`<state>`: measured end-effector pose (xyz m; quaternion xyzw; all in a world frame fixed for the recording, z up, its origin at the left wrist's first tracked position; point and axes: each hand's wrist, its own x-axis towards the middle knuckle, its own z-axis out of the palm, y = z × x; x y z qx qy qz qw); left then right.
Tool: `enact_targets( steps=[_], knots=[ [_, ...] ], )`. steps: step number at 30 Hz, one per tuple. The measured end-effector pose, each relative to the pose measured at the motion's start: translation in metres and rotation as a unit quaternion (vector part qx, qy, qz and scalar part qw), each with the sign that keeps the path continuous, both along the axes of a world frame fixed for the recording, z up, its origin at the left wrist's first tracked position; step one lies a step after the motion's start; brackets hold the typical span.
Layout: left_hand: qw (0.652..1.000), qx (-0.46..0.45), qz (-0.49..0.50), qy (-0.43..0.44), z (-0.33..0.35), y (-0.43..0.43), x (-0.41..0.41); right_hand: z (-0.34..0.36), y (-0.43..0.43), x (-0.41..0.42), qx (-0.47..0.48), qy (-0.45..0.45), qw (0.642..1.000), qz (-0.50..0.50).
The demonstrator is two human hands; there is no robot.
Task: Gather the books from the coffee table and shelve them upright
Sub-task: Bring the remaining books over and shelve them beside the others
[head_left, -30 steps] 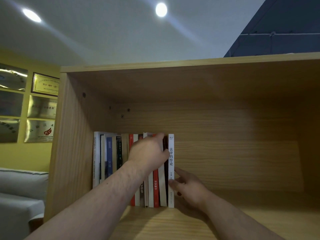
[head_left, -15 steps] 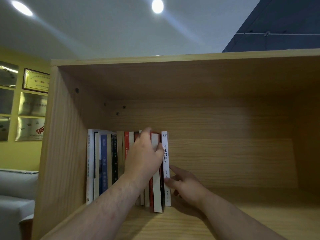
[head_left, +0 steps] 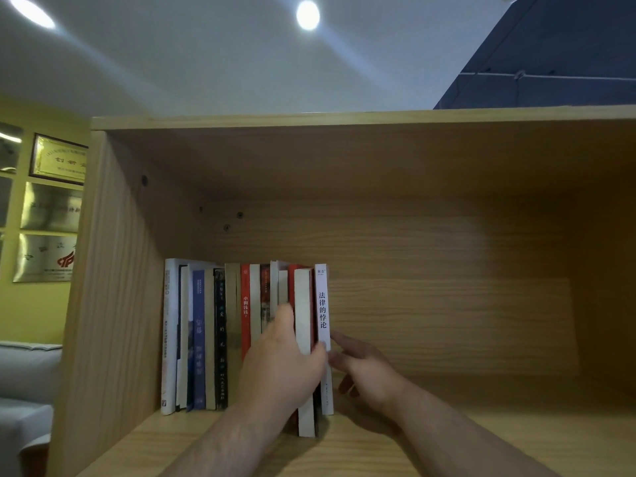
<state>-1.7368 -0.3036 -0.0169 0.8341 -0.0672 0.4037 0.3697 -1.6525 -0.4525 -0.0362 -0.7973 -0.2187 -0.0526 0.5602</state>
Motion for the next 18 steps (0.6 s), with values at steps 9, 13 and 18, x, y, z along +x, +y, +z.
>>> enact_targets(
  steps=[9, 13, 18],
  knots=[
    [0.997, -0.073, -0.028, -0.004, -0.005, 0.006, -0.024, 0.001, 0.000, -0.006, 0.014, -0.004, 1.000, -0.002],
    [0.980, -0.169, -0.104, -0.032, -0.009, 0.029, -0.050, 0.006, 0.002, -0.013, -0.031, 0.005, 0.999, 0.009],
    [0.940, -0.283, -0.182, -0.062, -0.012, 0.058, -0.069, 0.004, 0.012, -0.009, -0.060, -0.012, 0.998, 0.007]
  ],
)
